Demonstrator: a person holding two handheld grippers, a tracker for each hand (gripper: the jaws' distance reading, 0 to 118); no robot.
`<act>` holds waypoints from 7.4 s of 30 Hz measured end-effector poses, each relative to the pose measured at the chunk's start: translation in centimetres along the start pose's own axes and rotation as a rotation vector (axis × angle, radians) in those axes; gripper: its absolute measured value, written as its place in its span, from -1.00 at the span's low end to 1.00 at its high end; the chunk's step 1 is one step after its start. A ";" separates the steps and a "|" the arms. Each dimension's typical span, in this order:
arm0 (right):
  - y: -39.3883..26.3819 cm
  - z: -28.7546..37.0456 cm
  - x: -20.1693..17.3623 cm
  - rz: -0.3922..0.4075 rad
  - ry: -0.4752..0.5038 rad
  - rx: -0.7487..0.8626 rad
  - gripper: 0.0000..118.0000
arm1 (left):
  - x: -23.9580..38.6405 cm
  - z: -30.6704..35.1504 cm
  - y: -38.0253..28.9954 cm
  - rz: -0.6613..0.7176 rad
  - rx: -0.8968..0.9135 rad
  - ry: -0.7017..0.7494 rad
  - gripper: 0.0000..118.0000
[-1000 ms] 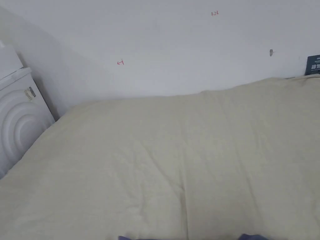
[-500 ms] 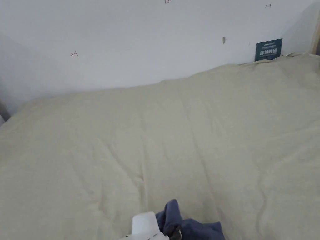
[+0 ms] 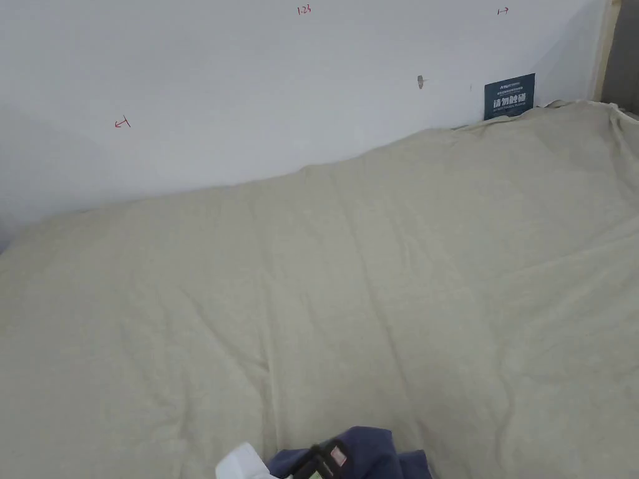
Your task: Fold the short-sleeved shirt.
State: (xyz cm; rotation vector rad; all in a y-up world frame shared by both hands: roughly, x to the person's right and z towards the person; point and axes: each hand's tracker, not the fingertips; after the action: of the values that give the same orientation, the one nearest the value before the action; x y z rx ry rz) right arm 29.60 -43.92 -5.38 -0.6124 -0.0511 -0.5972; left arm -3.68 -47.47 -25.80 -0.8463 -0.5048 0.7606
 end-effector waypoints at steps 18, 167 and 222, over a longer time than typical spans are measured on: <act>0.2 -3.7 -3.1 0.013 0.108 -0.062 -0.96 | -1.0 -5.7 -3.7 -0.018 -0.150 -0.026 -0.92; 5.8 0.4 -15.1 0.525 -0.038 0.322 0.41 | 9.6 19.6 1.5 -0.737 0.483 0.355 1.00; 6.7 -0.2 -15.3 0.478 0.004 0.222 0.42 | 9.3 19.7 1.8 -0.723 0.475 0.377 1.00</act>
State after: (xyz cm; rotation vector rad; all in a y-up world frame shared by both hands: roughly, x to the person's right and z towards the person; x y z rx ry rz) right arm 20.45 -31.78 -12.44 -0.3871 0.0322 -0.1261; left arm -11.61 -30.20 -15.05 -0.3010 -0.2413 0.0330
